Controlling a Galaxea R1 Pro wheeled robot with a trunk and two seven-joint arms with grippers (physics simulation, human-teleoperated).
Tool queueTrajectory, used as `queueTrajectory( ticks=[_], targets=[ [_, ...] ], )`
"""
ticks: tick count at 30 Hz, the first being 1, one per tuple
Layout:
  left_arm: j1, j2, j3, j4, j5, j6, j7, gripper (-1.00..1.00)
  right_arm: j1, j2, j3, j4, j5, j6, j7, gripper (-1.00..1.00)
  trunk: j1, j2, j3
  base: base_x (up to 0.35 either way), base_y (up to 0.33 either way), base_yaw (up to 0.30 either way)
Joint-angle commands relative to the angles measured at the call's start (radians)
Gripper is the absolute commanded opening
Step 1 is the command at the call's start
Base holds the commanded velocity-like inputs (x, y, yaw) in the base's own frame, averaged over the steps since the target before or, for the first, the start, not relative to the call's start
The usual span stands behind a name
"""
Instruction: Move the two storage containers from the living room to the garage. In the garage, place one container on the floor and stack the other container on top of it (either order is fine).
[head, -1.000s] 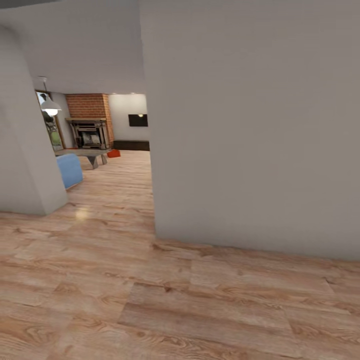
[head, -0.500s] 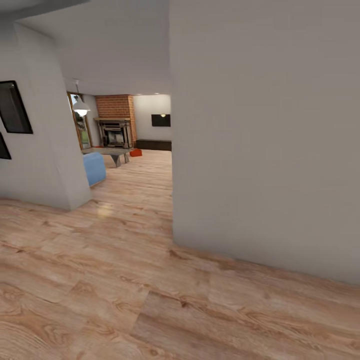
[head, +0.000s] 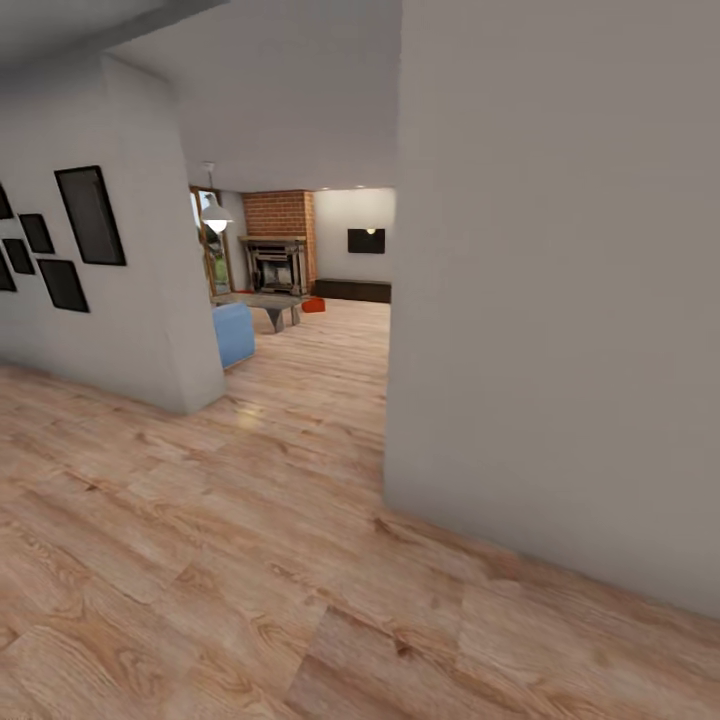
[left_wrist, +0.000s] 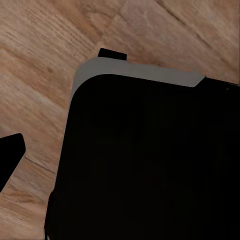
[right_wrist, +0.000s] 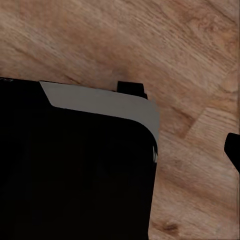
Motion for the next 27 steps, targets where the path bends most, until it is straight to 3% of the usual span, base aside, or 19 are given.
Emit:
queueTrajectory(
  ticks=[1, 27],
  targets=[
    [0.0, 0.0, 0.005, 0.0, 0.002, -0.002, 0.0, 1.0, -0.001, 0.0, 0.008, 0.003, -0.011, -0.006, 0.002, 1.0, 0.001, 0.0, -0.001, 0.323, 0.0, 0.268],
    [0.0, -0.002, 0.005, 0.0, 0.002, -0.005, 0.0, 1.0, -0.001, -0.003, 0.014, 0.003, -0.011, -0.001, 0.001, 1.0, 0.001, 0.0, -0.001, 0.323, 0.0, 0.268]
  ],
)
